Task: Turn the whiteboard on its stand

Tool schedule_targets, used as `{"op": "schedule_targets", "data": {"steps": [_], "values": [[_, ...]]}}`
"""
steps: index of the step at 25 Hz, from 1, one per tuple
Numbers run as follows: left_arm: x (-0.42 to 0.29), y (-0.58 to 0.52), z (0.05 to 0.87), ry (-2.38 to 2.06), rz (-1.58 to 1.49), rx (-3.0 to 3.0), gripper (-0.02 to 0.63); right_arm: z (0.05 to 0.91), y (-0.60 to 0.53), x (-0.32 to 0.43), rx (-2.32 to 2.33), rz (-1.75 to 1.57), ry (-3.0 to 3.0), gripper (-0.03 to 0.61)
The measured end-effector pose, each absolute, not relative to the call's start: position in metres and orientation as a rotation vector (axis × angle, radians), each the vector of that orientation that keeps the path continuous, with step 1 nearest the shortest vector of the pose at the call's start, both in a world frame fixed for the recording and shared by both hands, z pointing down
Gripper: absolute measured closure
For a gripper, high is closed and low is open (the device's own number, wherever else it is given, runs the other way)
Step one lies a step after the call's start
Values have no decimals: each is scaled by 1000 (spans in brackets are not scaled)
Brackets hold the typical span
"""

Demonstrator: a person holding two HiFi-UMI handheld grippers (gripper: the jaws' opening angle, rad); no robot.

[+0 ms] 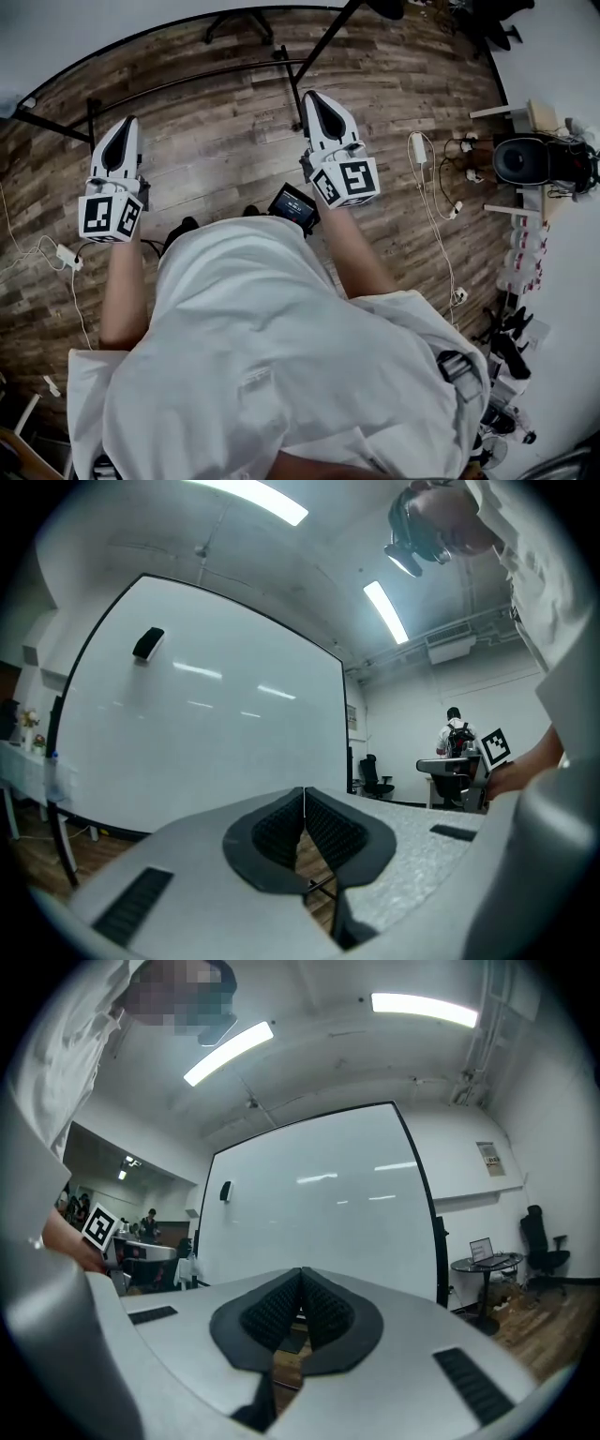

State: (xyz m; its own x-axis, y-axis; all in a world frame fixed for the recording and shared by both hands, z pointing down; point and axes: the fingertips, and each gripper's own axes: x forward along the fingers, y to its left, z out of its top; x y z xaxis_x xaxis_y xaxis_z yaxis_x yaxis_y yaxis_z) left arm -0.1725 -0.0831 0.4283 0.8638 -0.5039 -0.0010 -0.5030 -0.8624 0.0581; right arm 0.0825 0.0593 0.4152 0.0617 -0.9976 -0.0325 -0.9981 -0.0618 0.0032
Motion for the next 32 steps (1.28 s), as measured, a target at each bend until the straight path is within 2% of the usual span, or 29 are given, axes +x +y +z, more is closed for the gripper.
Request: {"op": "schedule_targets", "data": {"steps": [10,32], "values": [[-258,-117,424,-870,-68,2963,604,413,7,-2,-2226,63,2191,581],[-244,-86,439,-940,-71,2913,604,435,41,16,-2284,26,2248,581]]}}
